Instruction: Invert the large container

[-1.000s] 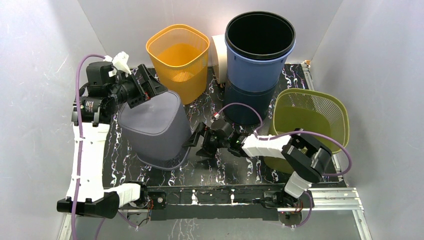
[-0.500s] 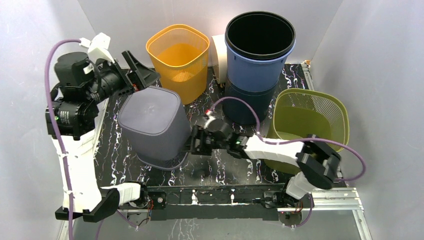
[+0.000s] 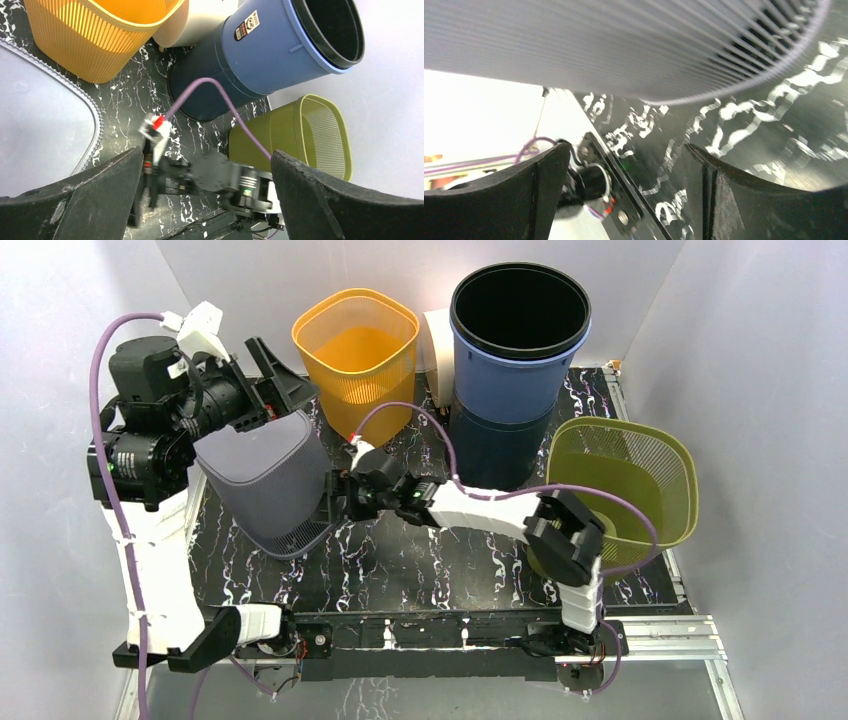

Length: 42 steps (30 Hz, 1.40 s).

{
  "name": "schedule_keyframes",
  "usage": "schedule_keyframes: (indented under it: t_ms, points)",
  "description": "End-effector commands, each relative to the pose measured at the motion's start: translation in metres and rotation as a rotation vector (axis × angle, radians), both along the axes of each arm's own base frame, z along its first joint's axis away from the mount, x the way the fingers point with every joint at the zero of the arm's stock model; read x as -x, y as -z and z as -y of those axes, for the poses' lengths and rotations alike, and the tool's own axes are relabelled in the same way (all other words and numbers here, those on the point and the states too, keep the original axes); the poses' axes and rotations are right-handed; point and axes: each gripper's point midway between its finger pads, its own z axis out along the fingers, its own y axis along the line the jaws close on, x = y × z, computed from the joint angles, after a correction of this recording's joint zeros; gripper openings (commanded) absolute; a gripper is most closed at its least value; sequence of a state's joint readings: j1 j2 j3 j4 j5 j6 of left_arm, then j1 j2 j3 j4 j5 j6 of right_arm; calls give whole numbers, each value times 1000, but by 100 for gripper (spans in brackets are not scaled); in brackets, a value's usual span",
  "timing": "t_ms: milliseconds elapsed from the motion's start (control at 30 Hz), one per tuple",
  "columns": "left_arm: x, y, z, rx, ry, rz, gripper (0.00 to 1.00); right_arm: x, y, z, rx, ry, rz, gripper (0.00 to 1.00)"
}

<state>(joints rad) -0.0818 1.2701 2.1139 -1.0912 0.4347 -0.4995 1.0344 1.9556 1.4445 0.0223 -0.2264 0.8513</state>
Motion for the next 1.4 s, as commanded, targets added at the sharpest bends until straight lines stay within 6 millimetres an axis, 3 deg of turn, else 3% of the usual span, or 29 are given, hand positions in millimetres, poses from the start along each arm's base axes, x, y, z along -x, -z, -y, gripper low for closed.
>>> schedule_keyframes:
  t_ms: [0,133,233,400,567,633,733,867,900,1000,1167,1367]
  points:
    - [-16,4,2,-5,2,-20,98,-4,-71,58,13,68,205,82]
    - [-45,5,9,-6,15,-14,99,-1,-99,108,54,170,277,84]
    - [-54,21,32,-45,58,-31,98,3,-120,148,79,256,323,84]
    - [-37,85,60,-199,102,-148,97,2,-145,227,158,475,391,88]
    - [-21,147,70,-335,142,-243,97,1,-182,295,161,682,478,91]
    - [-20,172,67,-405,125,-291,97,1,-196,313,152,745,503,91]
    - [-21,197,31,-528,-24,-379,98,0,-207,329,151,799,529,91]
    - [-38,197,-25,-494,-146,-401,98,0,-207,332,161,809,529,91]
    - [-45,198,-47,-466,-204,-413,98,0,-205,331,164,804,526,91]
    - [-63,200,-65,-419,-235,-409,98,-1,-200,328,174,793,522,91]
    - [-93,176,-34,-291,-134,-314,98,0,-204,334,177,809,528,92]
    - [-111,91,16,-282,-24,7,98,3,-211,345,161,841,535,93]
